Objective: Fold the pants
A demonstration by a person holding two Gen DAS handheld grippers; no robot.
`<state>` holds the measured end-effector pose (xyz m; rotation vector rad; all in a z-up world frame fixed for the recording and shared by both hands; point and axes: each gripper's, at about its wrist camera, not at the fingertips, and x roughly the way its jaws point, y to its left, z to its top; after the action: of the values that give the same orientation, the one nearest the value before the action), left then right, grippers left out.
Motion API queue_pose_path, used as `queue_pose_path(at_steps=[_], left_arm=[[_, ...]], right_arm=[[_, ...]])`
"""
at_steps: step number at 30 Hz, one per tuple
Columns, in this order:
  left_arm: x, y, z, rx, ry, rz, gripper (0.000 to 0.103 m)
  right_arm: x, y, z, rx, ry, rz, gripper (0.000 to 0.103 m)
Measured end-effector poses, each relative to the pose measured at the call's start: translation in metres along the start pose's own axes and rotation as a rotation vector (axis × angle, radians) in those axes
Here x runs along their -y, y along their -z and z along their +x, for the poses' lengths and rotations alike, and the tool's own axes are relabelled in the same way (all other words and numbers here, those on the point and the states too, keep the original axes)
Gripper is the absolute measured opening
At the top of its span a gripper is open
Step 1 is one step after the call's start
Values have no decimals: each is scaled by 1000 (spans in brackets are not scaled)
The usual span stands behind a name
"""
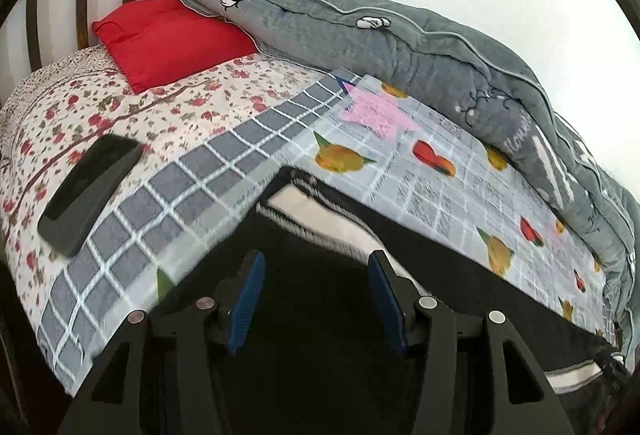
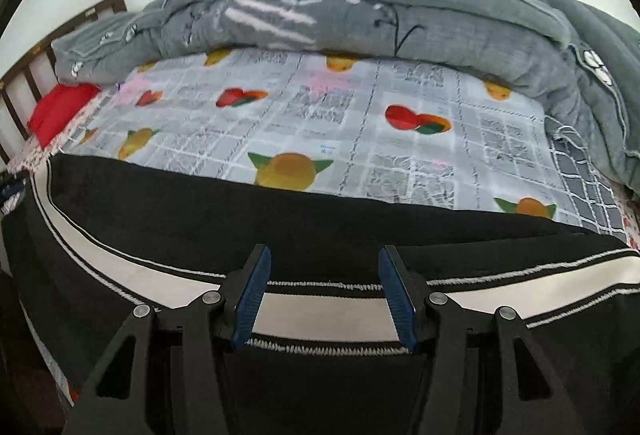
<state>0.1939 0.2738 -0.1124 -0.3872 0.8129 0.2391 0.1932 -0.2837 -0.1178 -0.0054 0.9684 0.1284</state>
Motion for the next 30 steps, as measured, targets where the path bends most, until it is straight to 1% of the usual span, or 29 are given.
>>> queue_pose_path(at_steps=[5, 8, 10, 14, 20, 23, 24, 25, 30], left_arm=[[-7, -21, 28, -11, -34, -2, 51], [-9, -26, 44, -34, -34, 9, 45], [-9, -27, 55, -55, -49, 20, 44], [-10, -23, 70, -85, -30, 27, 44], [2, -19, 78, -94, -46, 94, 45], [4, -19, 81, -87, -56, 110, 45], [5, -18, 81, -74, -65, 112, 39], [5, -18, 81, -66, -71, 115, 38], [5, -19, 69, -12, -61, 104, 21]], right_arm=[[3, 0, 18, -46, 12, 1, 55], [5, 2, 23, -61, 14, 2, 55], [5, 2, 24, -63, 8, 2, 55], [7, 1, 23, -54, 6, 3, 55], [12, -1, 25, -54, -23, 29, 55], [11, -2, 26, -54, -45, 23, 56], [10, -3, 26, -56, -59, 18, 56], [10, -3, 26, -56, -68, 15, 56], [-1, -5, 22, -51, -129, -39, 57]])
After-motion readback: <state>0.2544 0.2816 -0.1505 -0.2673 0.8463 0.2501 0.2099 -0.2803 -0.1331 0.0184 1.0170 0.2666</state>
